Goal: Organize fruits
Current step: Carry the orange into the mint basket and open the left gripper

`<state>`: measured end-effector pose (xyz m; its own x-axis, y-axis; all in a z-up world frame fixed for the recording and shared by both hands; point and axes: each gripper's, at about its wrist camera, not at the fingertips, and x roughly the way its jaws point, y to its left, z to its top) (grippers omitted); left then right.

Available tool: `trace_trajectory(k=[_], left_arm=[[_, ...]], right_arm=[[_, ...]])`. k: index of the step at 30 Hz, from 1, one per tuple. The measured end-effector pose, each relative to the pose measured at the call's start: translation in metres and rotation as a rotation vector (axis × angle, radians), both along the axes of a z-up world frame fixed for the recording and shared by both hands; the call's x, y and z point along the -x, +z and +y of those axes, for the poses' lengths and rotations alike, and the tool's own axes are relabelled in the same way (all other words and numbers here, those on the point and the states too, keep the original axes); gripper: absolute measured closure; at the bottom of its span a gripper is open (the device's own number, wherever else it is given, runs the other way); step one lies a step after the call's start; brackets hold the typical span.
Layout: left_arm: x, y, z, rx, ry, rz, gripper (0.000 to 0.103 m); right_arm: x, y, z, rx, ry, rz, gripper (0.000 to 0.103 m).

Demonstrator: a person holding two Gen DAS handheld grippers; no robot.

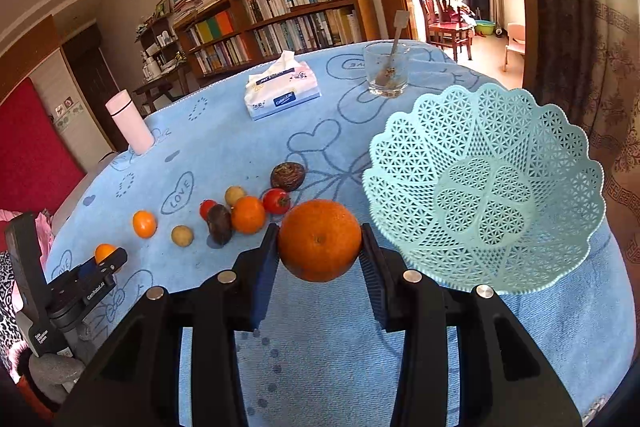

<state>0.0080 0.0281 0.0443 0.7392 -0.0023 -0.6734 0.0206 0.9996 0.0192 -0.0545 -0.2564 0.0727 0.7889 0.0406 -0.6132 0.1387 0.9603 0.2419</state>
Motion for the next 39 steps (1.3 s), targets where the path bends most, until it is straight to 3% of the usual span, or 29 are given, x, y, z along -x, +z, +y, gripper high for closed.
trace_trajectory(k=[10,11,14,15,28,39], left_arm=[[0.015,0.018,-0.053,-0.013,-0.098,-0.026,0.061],[0.015,0.019,-0.057,-0.013,-0.105,-0.026,0.061],[0.018,0.023,-0.071,-0.017,-0.128,-0.027,0.061],[0.019,0.024,-0.076,-0.02,-0.136,-0.029,0.061],[0.029,0.044,-0.161,-0.036,-0.311,-0.064,0.061],[0.028,0.039,-0.248,-0.026,-0.52,-0.031,0.061]], right_arm=[[0.011,-0.01,-0.079,0.084,-0.21,0.012,0.062],[0.012,-0.011,-0.083,0.093,-0.221,0.008,0.059],[0.016,-0.011,-0.091,0.108,-0.253,-0.02,0.034],[0.018,-0.011,-0.093,0.109,-0.264,-0.037,0.033],[0.043,-0.018,-0.111,0.187,-0.469,-0.172,0.033],[0.061,-0.018,-0.126,0.132,-0.579,-0.23,0.033]])
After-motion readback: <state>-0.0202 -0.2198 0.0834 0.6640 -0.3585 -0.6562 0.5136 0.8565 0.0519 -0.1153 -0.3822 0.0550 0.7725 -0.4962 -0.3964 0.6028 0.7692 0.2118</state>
